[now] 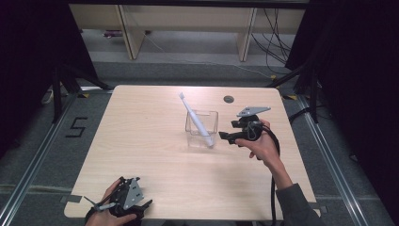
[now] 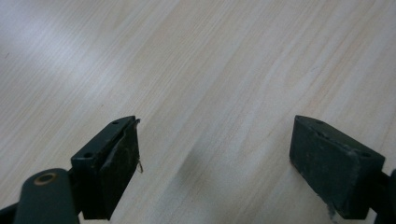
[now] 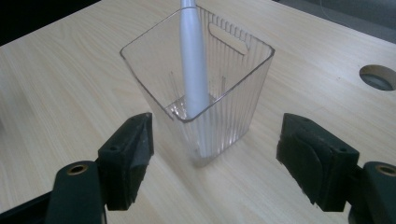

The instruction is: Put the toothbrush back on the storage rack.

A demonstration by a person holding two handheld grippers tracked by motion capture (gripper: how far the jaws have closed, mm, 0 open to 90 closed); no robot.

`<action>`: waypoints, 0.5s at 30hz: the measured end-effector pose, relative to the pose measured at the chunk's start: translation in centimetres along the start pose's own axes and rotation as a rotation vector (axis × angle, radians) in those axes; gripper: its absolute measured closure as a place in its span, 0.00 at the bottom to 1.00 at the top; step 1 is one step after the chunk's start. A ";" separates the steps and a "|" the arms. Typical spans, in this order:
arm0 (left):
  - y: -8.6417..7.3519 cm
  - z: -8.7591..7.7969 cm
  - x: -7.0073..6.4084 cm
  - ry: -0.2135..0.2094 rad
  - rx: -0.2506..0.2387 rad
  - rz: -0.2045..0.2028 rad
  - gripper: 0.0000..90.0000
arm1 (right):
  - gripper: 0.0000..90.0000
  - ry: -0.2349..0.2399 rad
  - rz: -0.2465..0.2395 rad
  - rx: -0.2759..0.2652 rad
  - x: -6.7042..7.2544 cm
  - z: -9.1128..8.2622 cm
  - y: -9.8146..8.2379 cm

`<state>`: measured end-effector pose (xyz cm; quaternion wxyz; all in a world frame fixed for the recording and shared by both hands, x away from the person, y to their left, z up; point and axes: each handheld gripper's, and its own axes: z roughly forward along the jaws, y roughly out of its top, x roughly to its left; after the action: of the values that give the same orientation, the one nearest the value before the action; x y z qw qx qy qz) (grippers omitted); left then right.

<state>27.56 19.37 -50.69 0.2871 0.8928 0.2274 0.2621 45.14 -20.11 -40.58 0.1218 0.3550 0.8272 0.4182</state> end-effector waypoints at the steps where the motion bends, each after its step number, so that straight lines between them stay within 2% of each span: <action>1: 0.0 0.0 0.0 0.004 -0.001 -0.001 0.17 | 0.30 -0.009 -0.005 -0.002 0.1 0.0 -0.1; 6: 0.0 0.0 0.0 0.000 0.000 -0.001 0.17 | 0.30 -0.002 -0.007 -0.008 0.4 0.1 -0.6; 8: 0.0 0.0 0.0 0.001 -0.001 -0.002 0.17 | 0.29 -0.004 0.013 0.008 0.5 0.0 -0.9; 9: 0.0 -0.1 0.1 -0.008 0.002 0.000 0.17 | 0.29 0.000 -0.013 0.006 0.3 0.1 -1.0; 10: 0.0 0.0 0.0 -0.006 -0.005 -0.003 0.17 | 0.29 -0.007 0.011 0.016 0.5 0.1 -1.2; 11: 0.0 -0.1 0.1 -0.006 -0.002 -0.002 0.17 | 0.29 -0.010 -0.013 0.014 0.4 0.1 -1.3; 13: 0.0 -0.1 0.0 0.001 -0.004 -0.001 0.17 | 0.29 0.000 0.013 0.017 0.7 0.2 -1.7; 15: 0.0 0.0 0.0 0.008 0.000 -0.001 0.17 | 0.29 -0.007 0.005 0.022 0.8 0.1 -1.9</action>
<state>27.56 19.38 -50.67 0.2863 0.8916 0.2288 0.2658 43.69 -20.27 -42.02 0.1198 0.3599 0.8304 0.4082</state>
